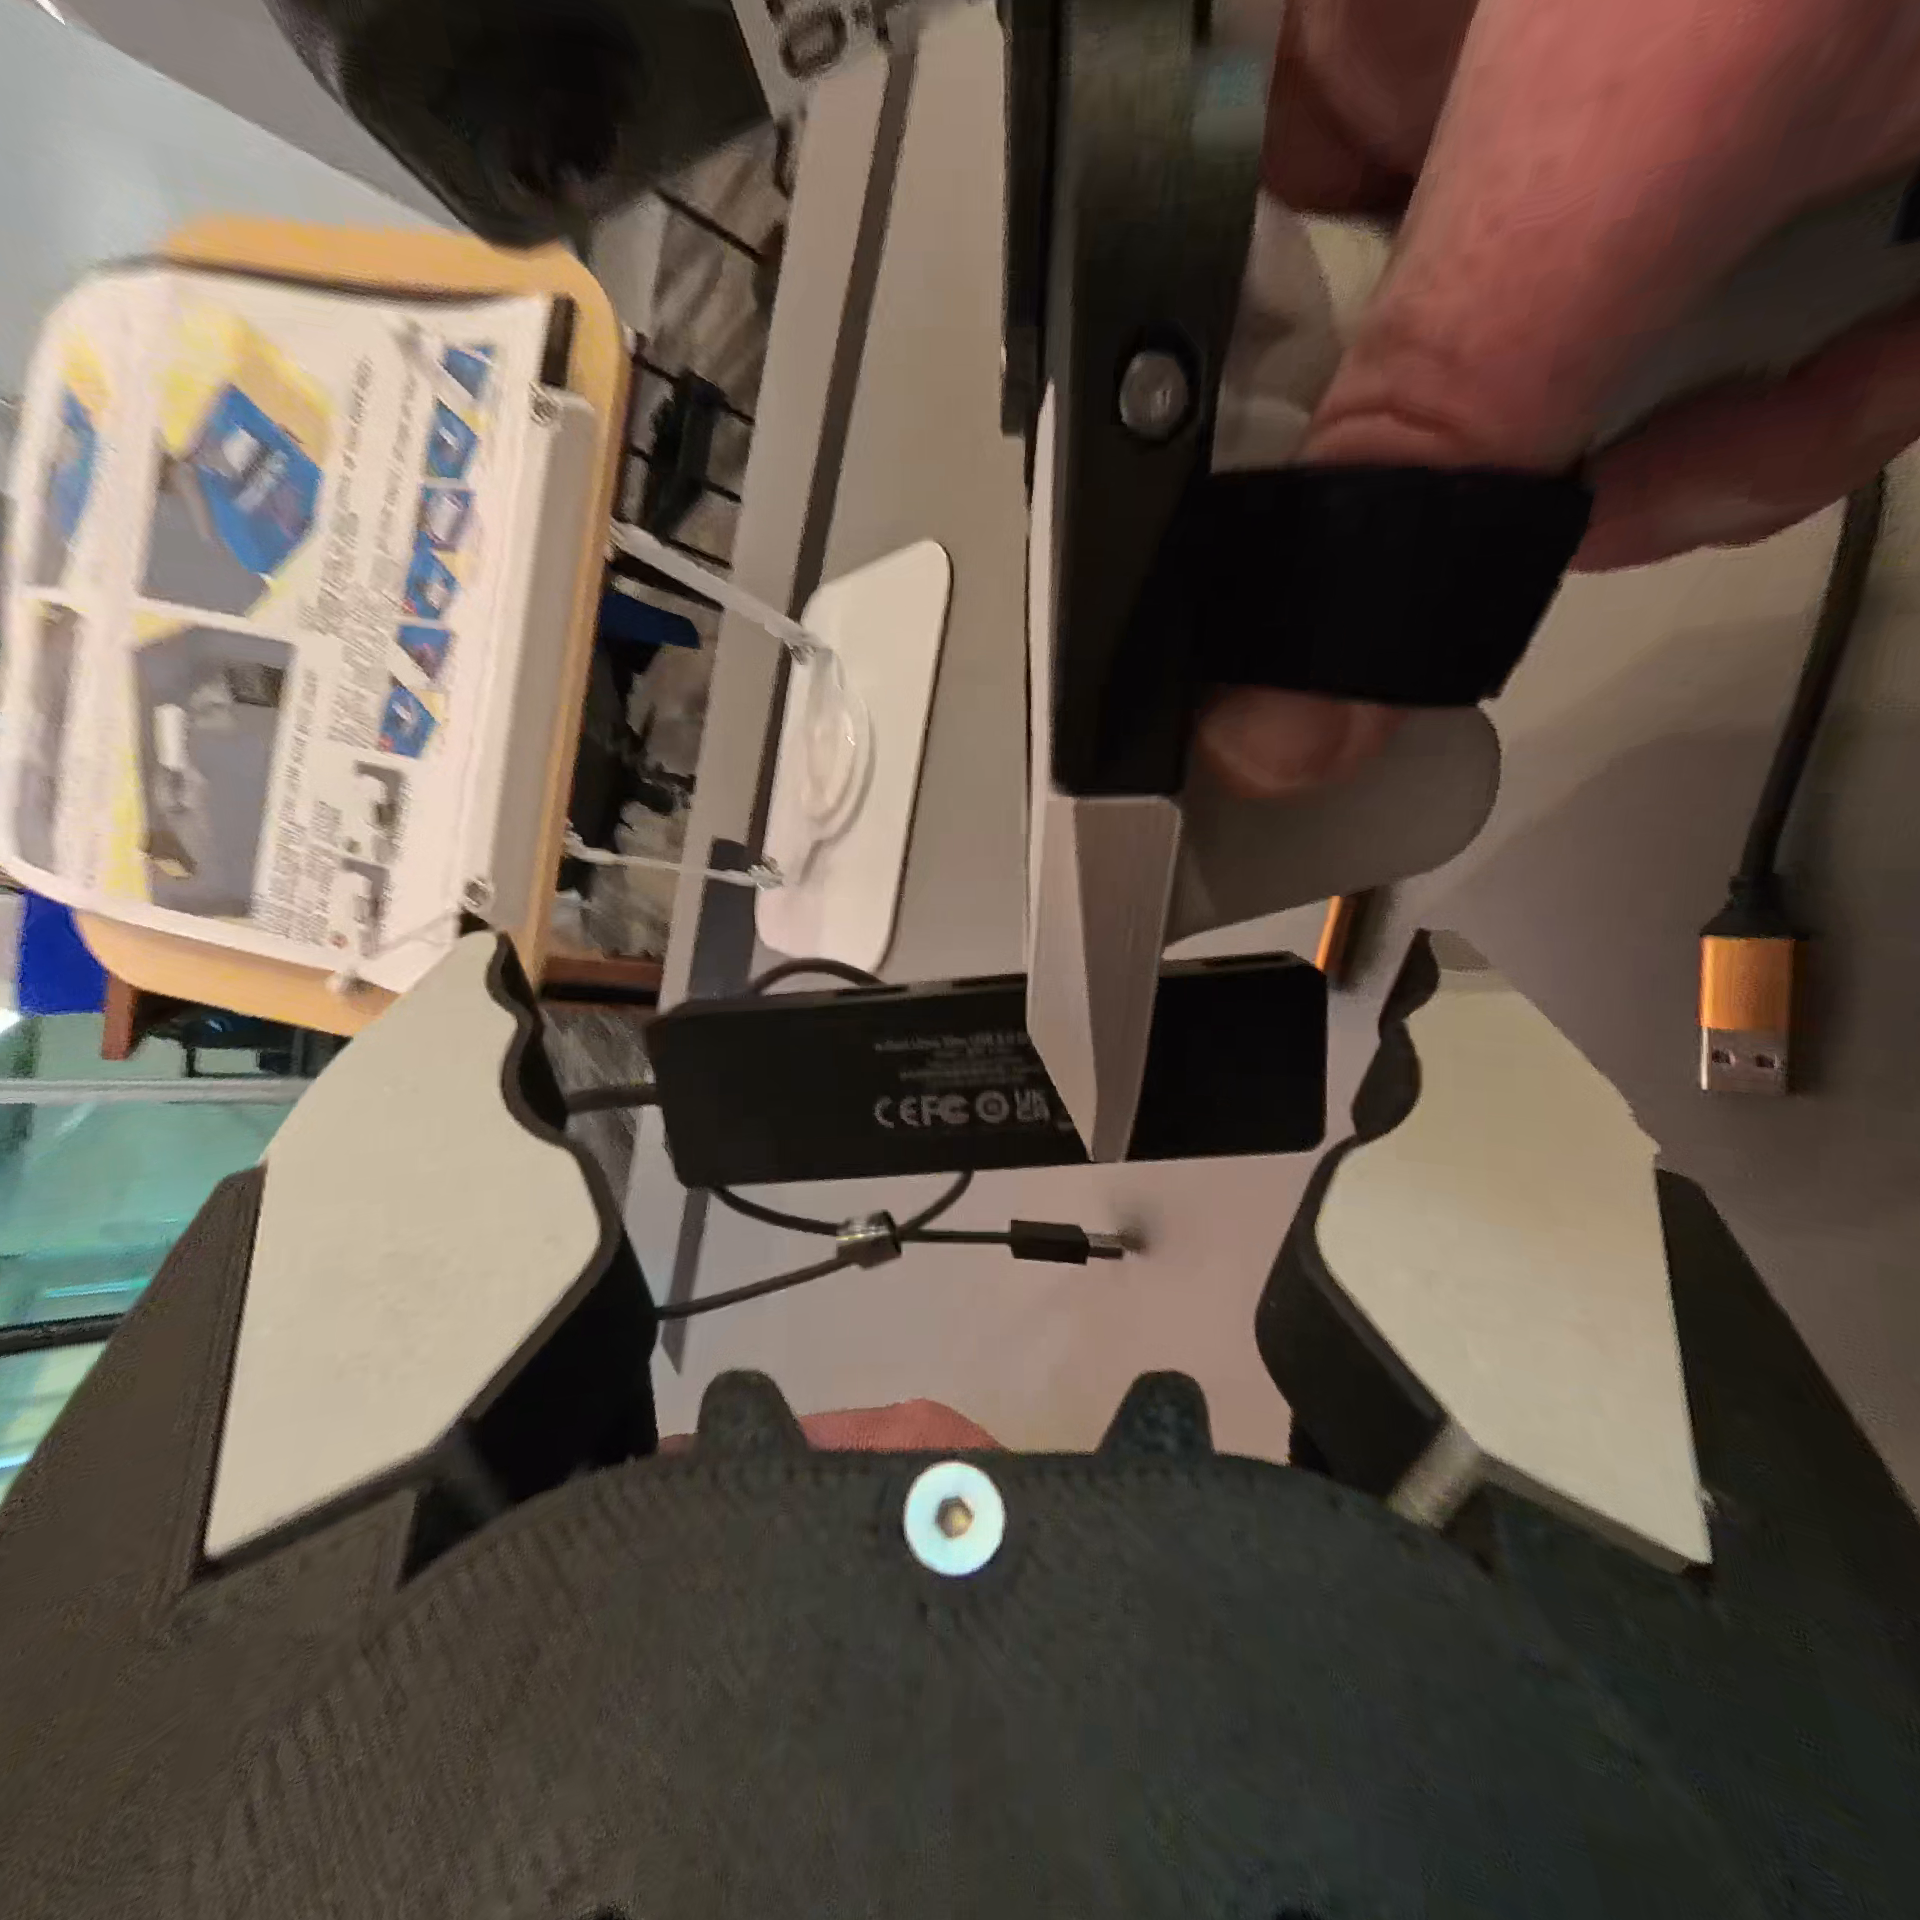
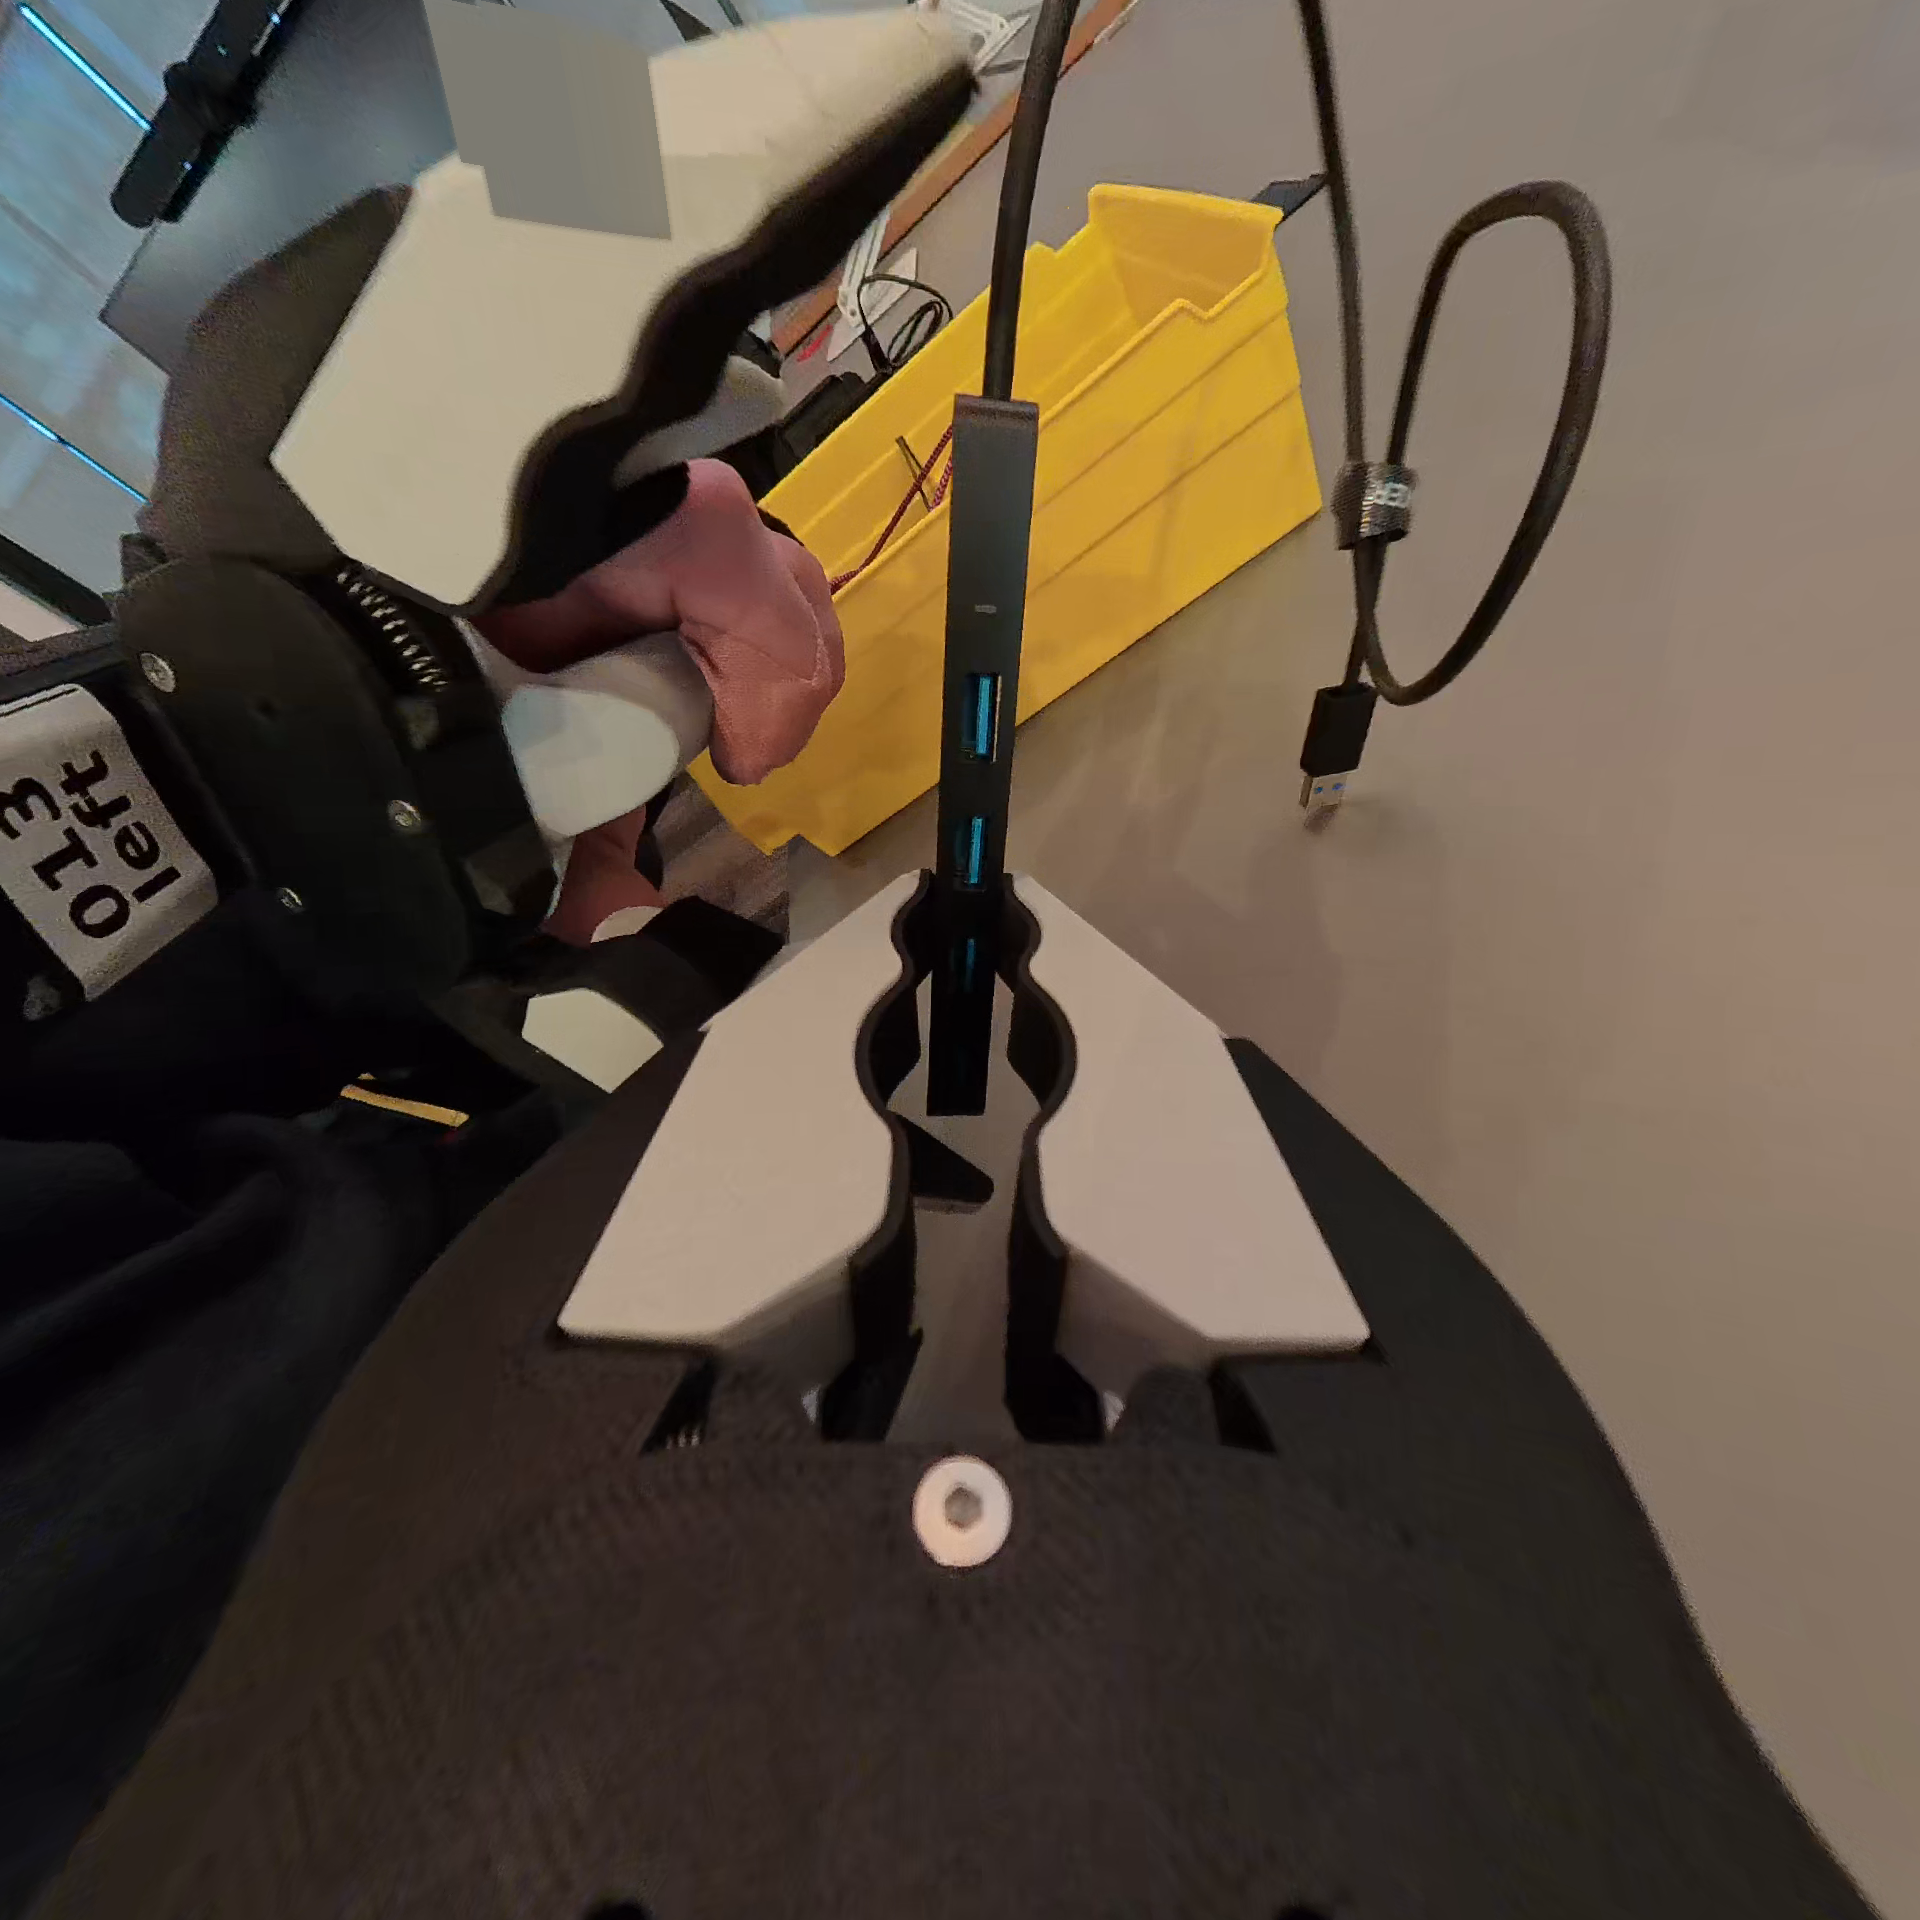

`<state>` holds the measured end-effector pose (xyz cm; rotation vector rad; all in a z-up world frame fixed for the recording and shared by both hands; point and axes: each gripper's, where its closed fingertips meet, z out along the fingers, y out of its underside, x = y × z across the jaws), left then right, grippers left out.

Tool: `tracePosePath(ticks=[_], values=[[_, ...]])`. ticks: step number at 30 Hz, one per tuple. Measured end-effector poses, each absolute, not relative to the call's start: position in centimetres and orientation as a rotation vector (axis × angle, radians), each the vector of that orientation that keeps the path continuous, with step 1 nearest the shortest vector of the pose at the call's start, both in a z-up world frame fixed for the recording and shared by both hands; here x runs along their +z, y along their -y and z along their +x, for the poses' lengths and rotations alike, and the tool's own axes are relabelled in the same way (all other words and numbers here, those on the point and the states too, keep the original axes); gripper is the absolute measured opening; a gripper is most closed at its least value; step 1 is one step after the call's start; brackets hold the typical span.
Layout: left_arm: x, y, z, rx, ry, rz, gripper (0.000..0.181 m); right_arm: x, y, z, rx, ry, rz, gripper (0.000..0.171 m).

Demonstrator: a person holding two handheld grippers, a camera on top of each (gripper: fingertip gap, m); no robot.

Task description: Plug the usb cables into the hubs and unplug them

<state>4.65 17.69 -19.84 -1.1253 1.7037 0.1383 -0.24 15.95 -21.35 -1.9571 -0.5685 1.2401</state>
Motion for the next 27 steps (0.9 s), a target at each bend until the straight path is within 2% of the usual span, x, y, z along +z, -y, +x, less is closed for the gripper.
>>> tracePosePath(ticks=[3,19,25,27], values=[[-21.7,-19.4,3.3,0.206,-1.729,-1.25,0.146,-21.0,-16.0,-0.2,1.246,0.554,-1.942,0.008],[-22.4,-18.5,3.1,-0.06,-1.751,-1.359,0.142,-20.8,-15.2,-1.1,1.319,0.57,-1.908,0.012],[-21.7,-19.2,1.9,-0.129,-1.746,-1.419,0.142,-20.8,-15.2,0.3,1.314,0.579,-1.9,0.041],[-21.8,-19.2,1.4,-0.126,-1.778,-1.431,0.142,-20.9,-14.8,1.5,1.249,0.654,-1.893,0.041]])
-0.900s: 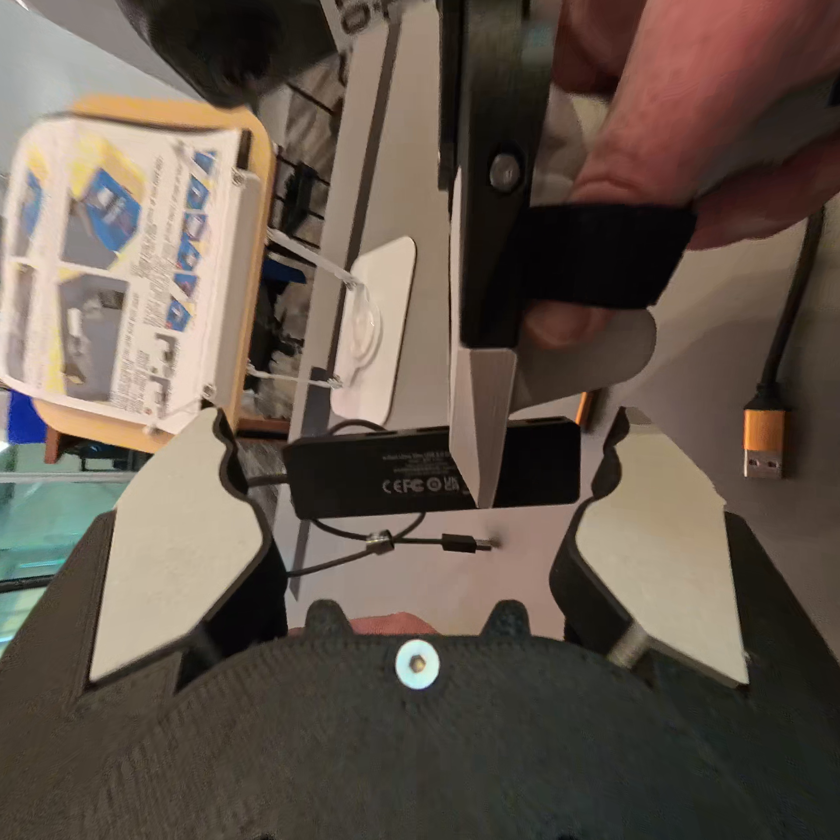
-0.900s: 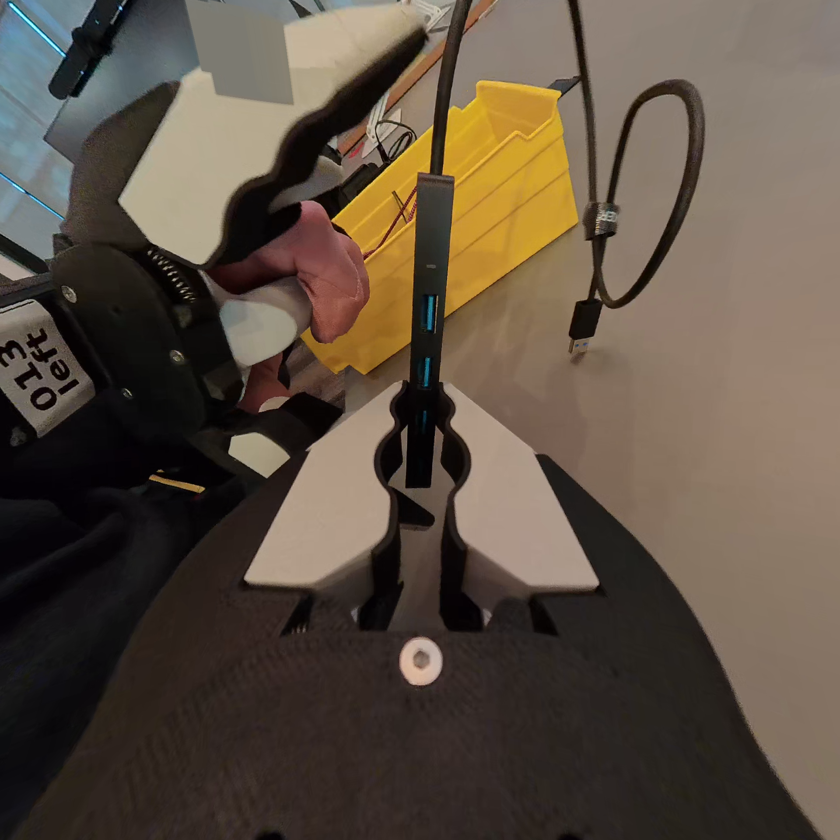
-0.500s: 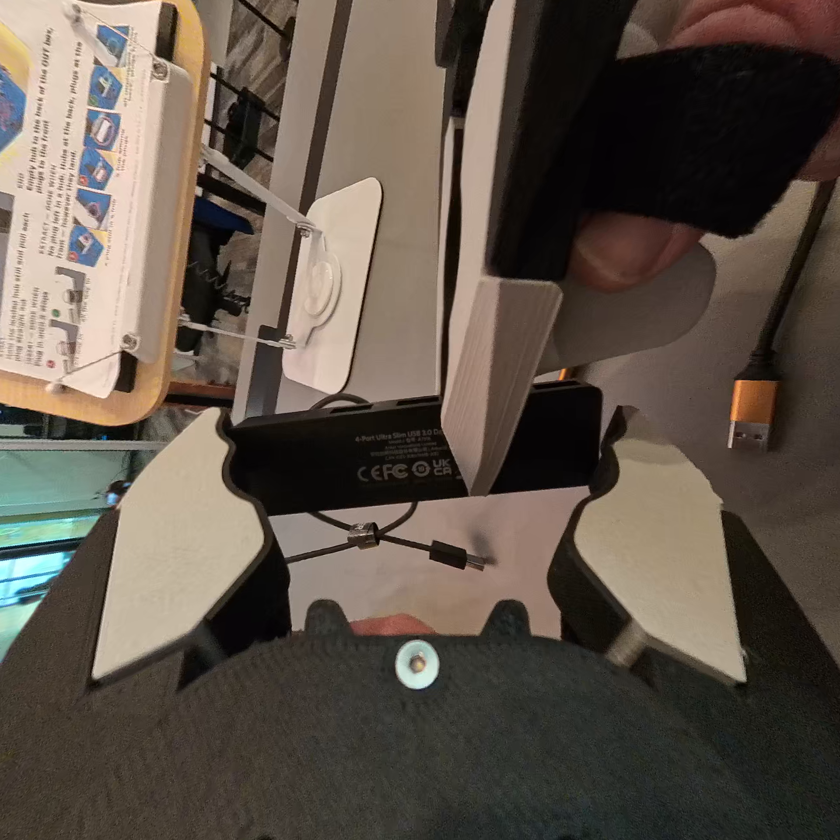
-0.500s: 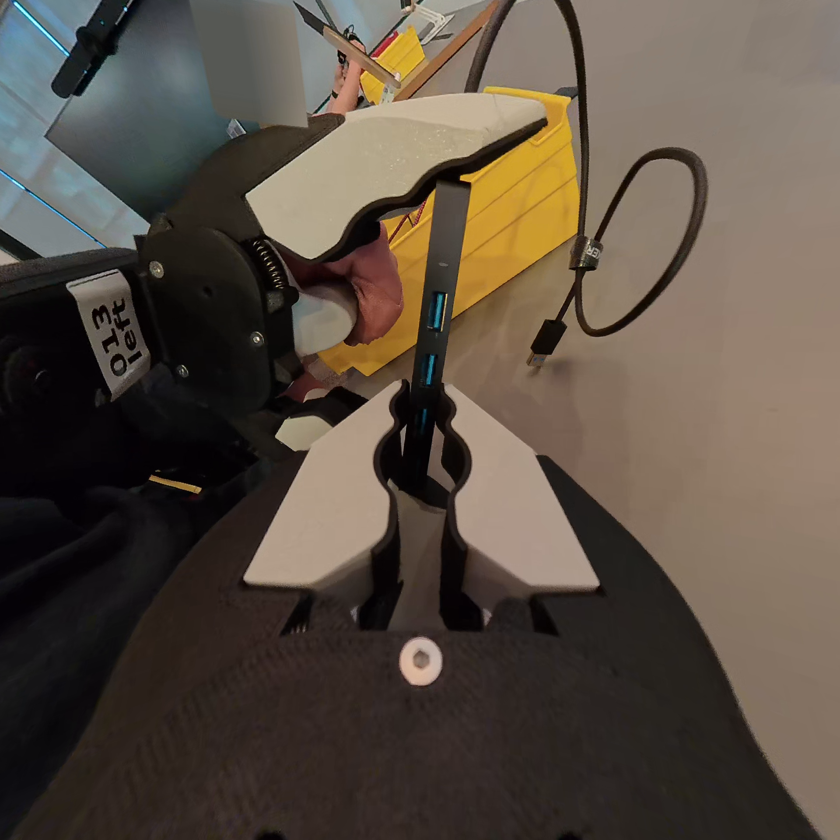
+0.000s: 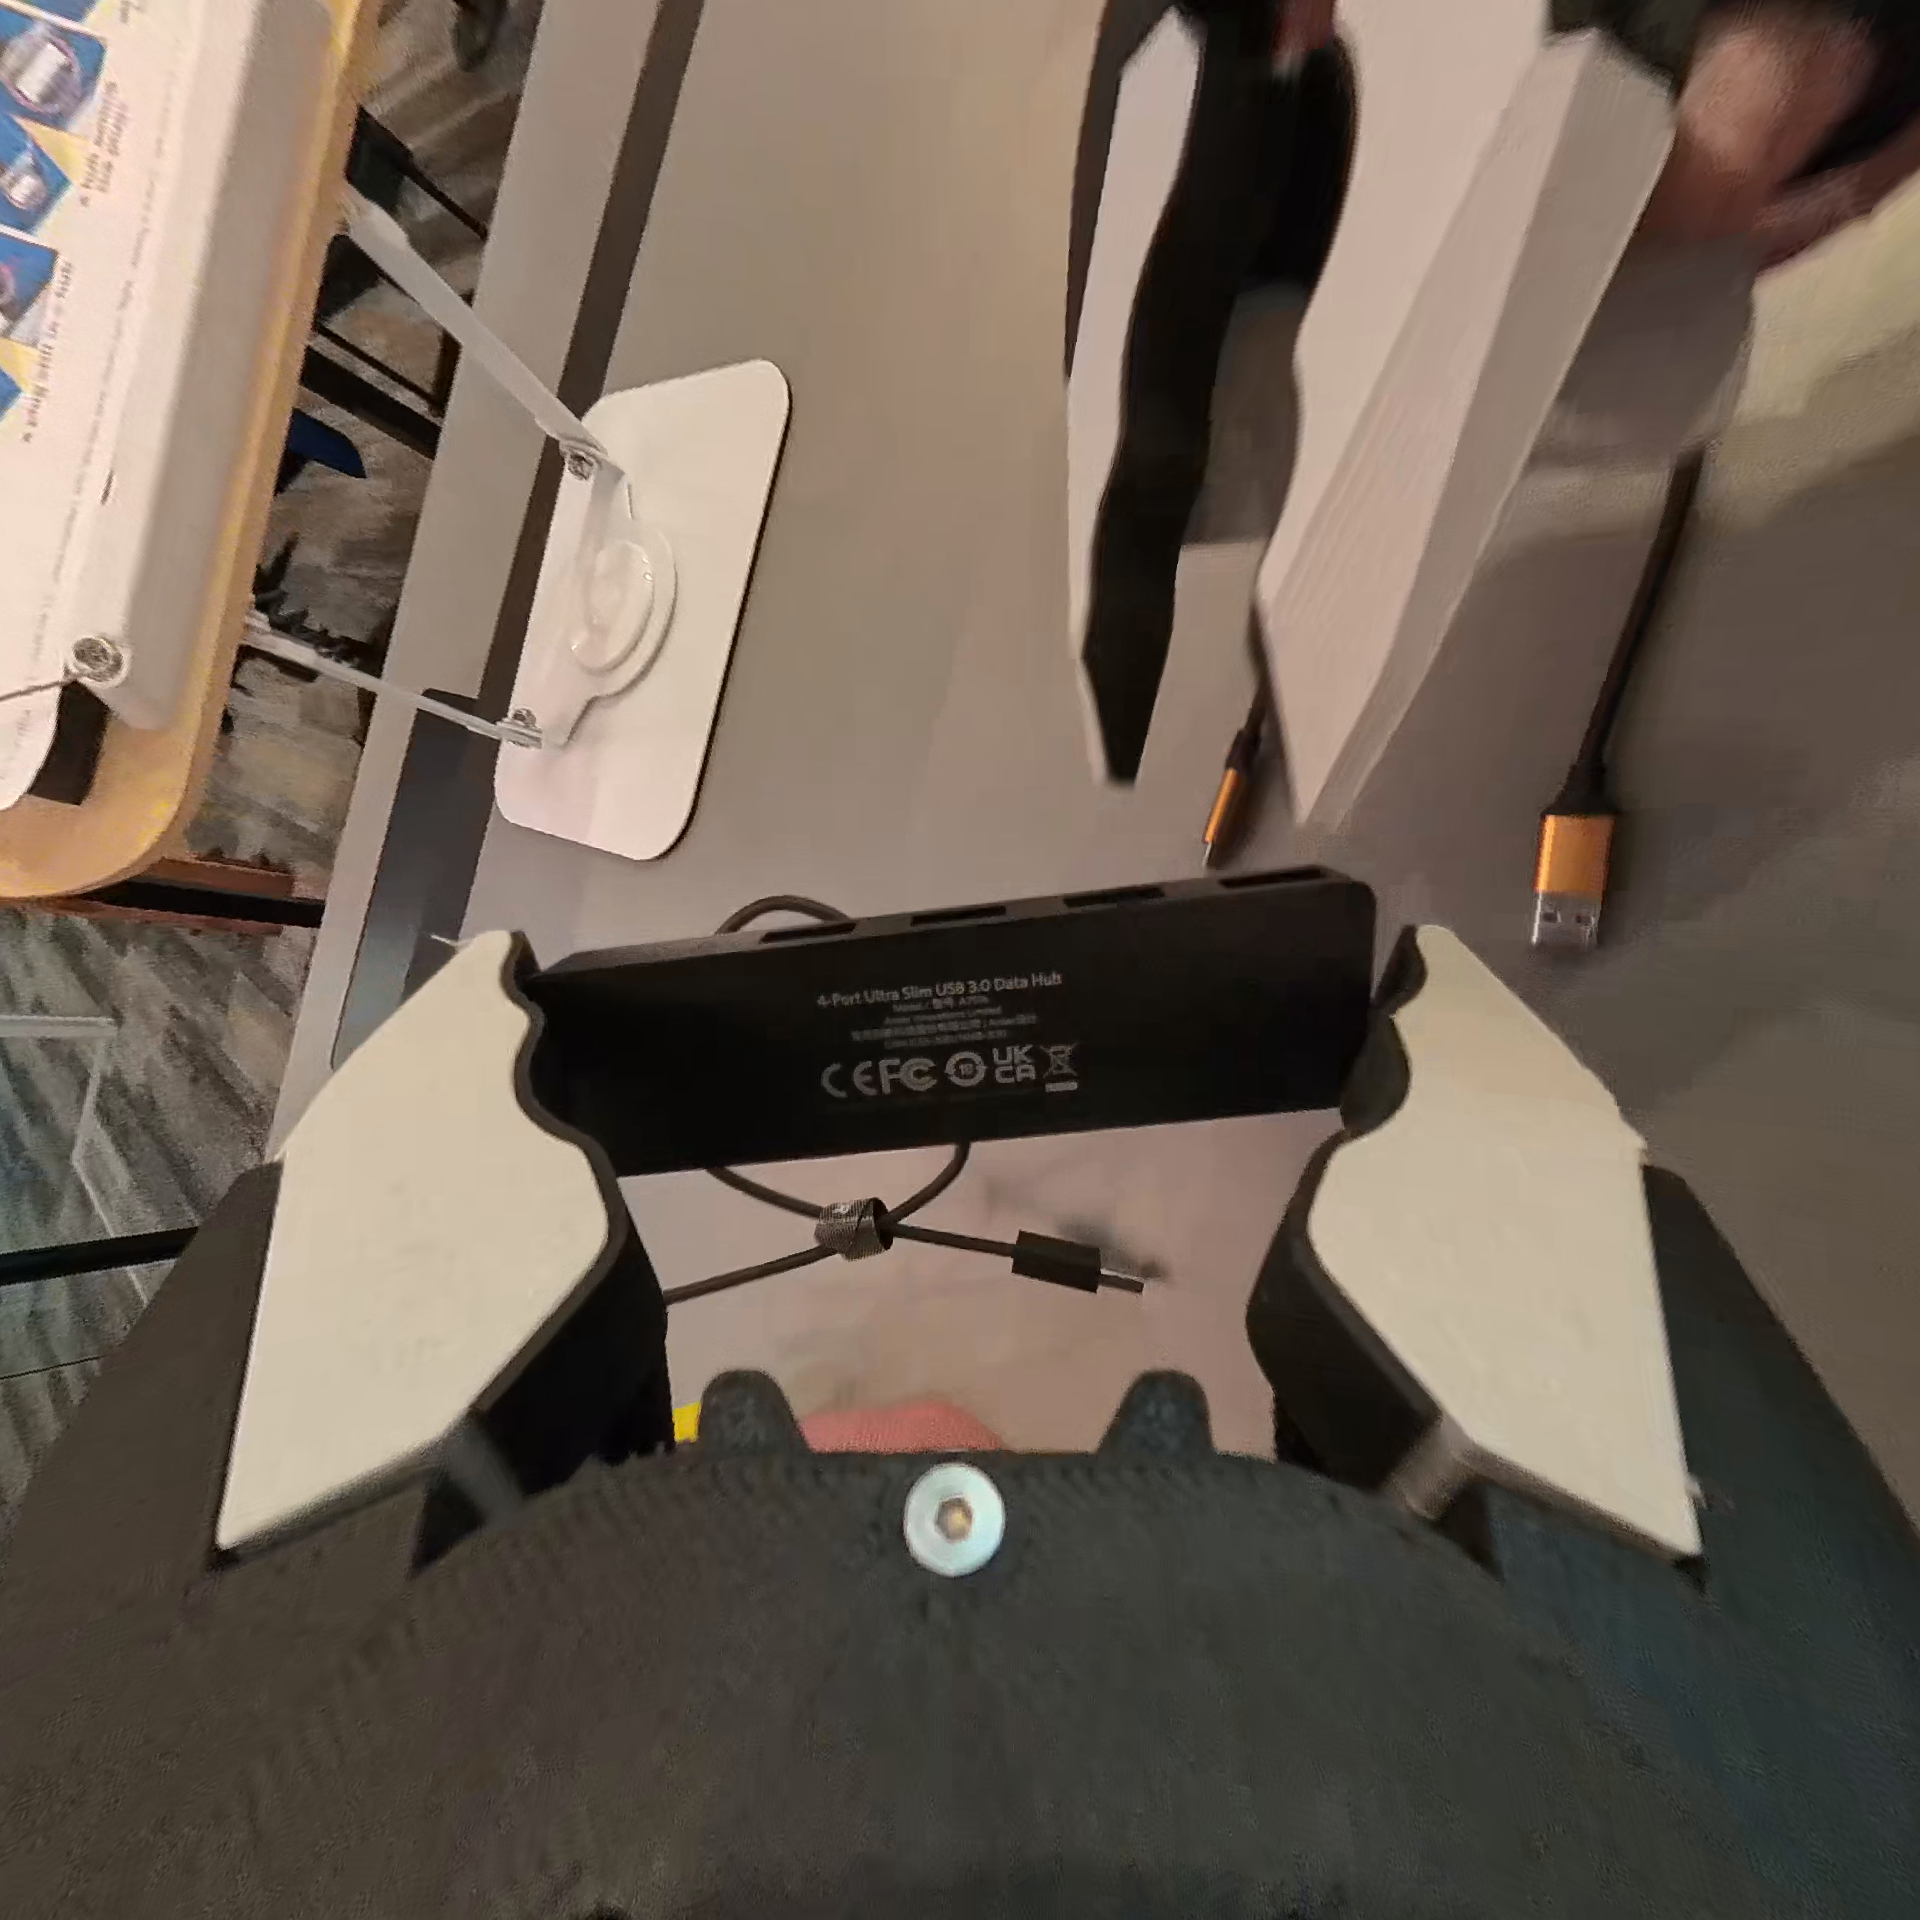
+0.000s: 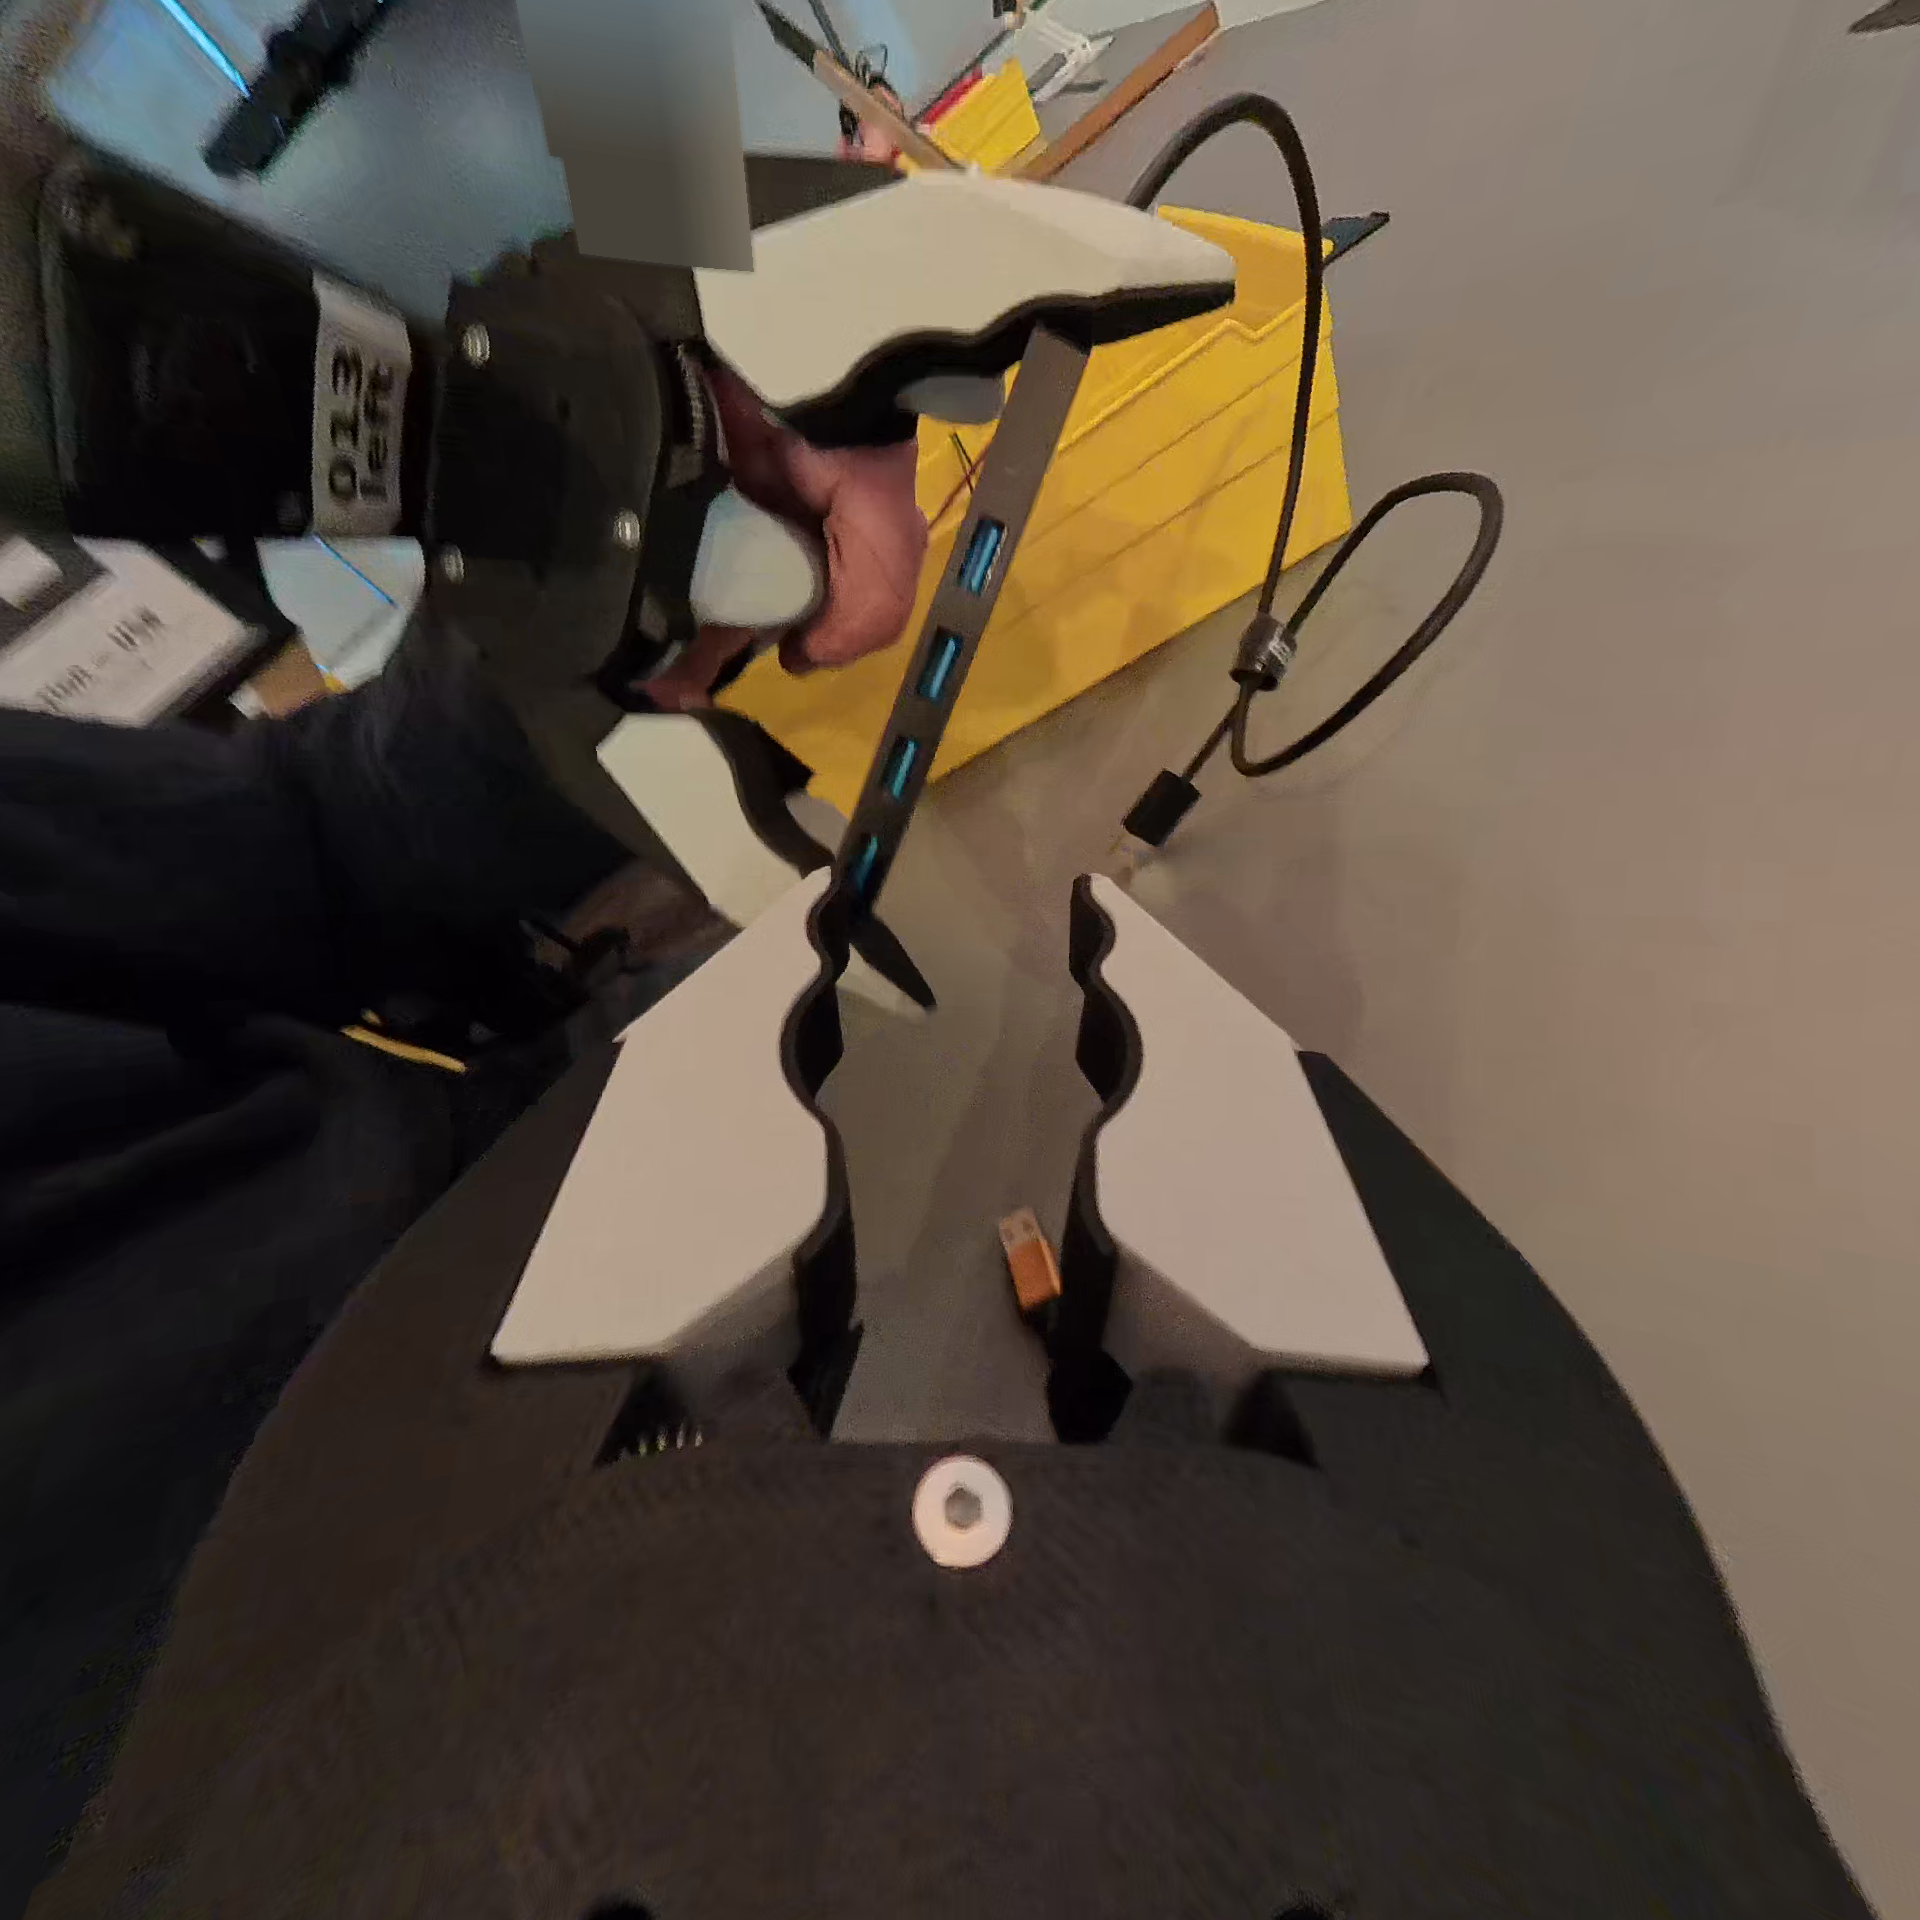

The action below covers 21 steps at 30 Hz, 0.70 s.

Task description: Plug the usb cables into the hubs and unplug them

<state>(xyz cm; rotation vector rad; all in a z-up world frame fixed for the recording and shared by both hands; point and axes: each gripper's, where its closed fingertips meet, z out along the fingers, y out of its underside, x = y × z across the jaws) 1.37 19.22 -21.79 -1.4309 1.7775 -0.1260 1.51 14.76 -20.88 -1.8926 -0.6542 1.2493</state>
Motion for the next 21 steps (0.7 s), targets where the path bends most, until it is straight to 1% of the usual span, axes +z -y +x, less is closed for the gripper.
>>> tracePosePath(ticks=[4,6,7,10,18,21], values=[[-22.2,-18.8,0.6,-0.153,-1.828,-1.445,0.142,-23.2,-11.9,3.5,1.056,0.94,-1.947,0.038],[-22.9,-18.5,0.2,-0.152,-1.869,-1.459,0.142,-25.3,-10.1,4.0,0.933,1.113,-1.978,0.035],[-23.0,-18.4,0.1,-0.163,-1.884,-1.458,0.142,-26.4,-9.6,4.2,0.867,1.162,-2.002,0.036],[-22.8,-17.5,0.2,-0.261,-1.9,-1.447,0.142,-29.1,-8.7,4.5,0.724,1.288,-2.02,0.03],[-21.6,-16.3,0.3,-0.421,-1.885,-1.431,0.142,-31.6,-8.9,3.8,0.646,1.355,-2.048,0.0],[-21.8,-16.3,0.1,-0.422,-1.897,-1.435,0.142,-31.7,-8.9,3.5,0.681,1.347,-2.043,0.0]])
